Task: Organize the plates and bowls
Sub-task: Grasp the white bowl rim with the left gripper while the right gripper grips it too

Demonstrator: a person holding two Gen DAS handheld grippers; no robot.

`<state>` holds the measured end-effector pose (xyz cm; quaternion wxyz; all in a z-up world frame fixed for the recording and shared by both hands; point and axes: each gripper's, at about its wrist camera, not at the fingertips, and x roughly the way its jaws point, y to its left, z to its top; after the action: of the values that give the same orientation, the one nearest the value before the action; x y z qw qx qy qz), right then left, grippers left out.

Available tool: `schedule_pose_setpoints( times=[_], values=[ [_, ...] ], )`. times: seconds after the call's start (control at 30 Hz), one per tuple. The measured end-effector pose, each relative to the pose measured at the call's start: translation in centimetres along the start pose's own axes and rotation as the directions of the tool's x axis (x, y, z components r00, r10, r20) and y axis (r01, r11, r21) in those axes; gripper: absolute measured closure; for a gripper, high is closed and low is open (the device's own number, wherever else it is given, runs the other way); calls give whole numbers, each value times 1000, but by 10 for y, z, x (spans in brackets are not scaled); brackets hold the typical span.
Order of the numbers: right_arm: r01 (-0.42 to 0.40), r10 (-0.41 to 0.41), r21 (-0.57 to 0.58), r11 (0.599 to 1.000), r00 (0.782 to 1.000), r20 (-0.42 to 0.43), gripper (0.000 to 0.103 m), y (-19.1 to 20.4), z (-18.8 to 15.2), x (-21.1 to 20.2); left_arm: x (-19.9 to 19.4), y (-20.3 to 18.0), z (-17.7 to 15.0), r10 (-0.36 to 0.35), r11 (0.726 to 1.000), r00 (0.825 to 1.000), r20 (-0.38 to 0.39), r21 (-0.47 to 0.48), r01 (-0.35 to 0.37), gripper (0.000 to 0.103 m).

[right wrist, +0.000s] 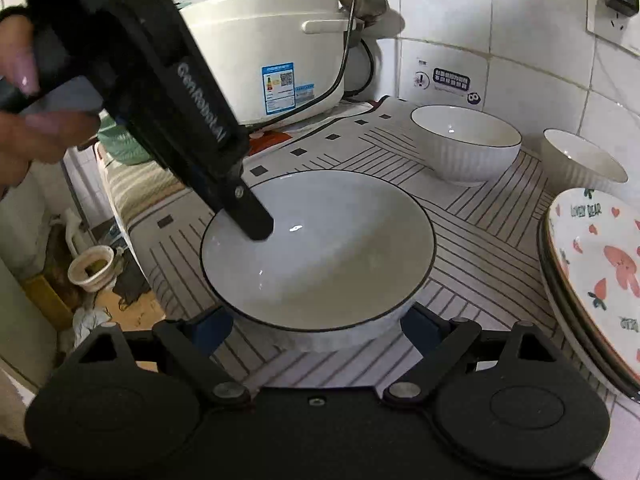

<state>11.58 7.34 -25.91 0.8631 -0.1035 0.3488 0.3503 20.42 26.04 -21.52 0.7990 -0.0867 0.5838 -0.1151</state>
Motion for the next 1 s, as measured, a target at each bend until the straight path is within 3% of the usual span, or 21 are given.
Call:
schedule_pose_setpoints(
  times=[0.27,0.6,0.87,1.0],
  values=[
    [39,-39,-26,999,999,4,10,4,6,-2,-11,-3,1,-25,998,999,35,66,23,95],
    [110,-108,-30,993,993,54,10,-2,49,-4,-33,-2,47,-32,987,998,51,160,23,94],
    [161,-161,47,986,987,1,9,-16,60,23,6,-1,69,-27,986,1000,2,168,26,94],
    [227,-227,-4,974,973,-40,9,-14,57,42,21,0,70,-45,983,999,-4,179,45,93]
  ],
)
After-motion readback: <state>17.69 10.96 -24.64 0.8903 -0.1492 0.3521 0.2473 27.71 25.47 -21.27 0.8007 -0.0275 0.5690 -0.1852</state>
